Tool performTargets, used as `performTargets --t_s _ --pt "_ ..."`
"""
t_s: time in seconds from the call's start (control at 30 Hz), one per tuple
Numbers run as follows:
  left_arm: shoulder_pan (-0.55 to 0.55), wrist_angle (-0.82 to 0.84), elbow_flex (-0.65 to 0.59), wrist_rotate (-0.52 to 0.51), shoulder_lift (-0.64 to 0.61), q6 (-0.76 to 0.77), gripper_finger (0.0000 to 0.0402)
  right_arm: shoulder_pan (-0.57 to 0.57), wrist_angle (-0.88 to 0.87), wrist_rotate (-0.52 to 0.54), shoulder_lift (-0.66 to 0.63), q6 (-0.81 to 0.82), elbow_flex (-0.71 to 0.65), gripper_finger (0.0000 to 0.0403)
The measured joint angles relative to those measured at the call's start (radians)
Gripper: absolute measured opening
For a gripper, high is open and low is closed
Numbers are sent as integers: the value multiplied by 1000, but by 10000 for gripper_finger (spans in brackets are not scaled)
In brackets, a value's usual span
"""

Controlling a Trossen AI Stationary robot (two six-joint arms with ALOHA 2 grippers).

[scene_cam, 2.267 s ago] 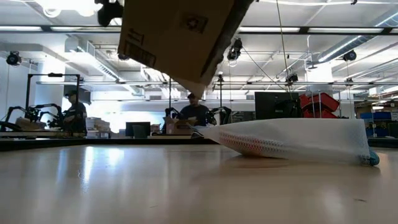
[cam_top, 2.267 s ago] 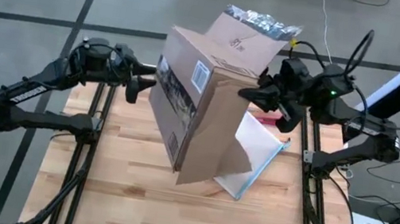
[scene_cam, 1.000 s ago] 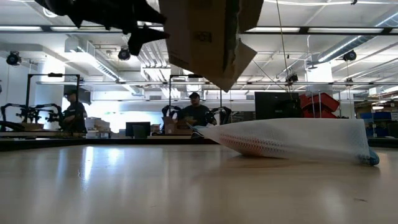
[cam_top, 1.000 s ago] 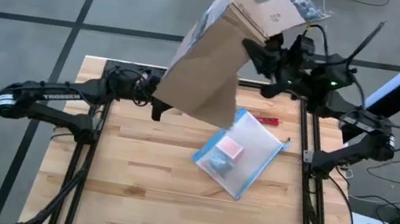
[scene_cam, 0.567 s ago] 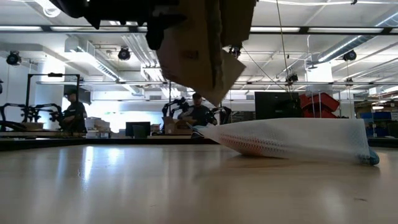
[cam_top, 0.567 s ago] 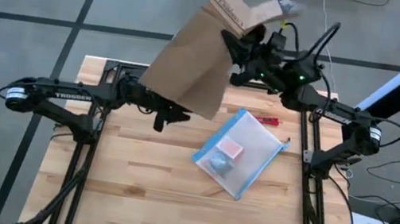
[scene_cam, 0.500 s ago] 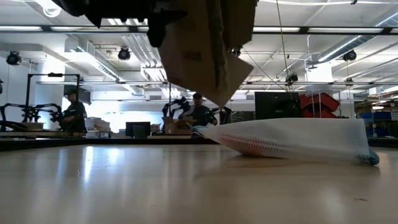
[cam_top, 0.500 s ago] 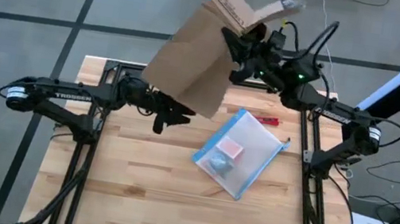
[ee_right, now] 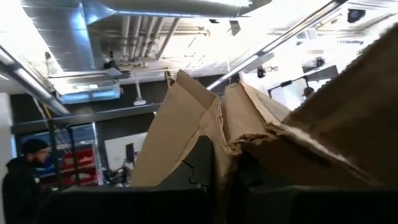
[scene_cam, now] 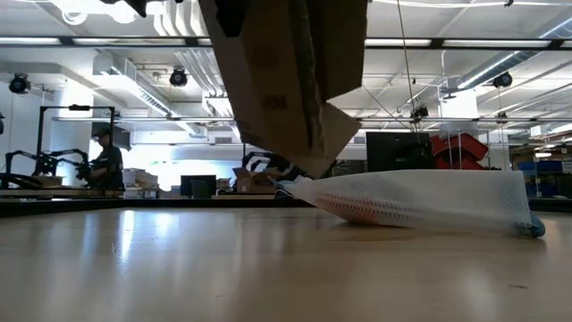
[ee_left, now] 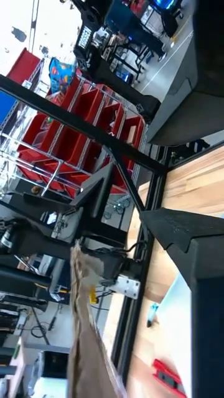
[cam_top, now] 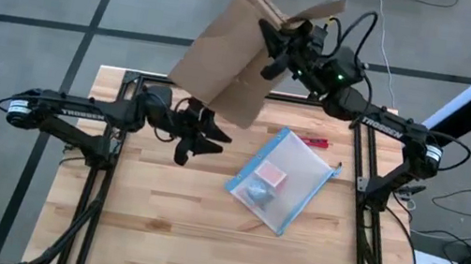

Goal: Unpack boxes
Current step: Break down the box using the red cutter

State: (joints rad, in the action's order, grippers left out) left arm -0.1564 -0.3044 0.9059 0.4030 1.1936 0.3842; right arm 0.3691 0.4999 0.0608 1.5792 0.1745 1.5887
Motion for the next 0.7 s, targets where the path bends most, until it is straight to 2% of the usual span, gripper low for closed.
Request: performTargets --t_s 0.33,0.7 --pt "21 200 85 -15 -1 -113 155 57 -16 -7 9 2 -2 0" --pt "67 312 90 -36 -3 -148 155 94 -12 3 9 -6 -4 0"
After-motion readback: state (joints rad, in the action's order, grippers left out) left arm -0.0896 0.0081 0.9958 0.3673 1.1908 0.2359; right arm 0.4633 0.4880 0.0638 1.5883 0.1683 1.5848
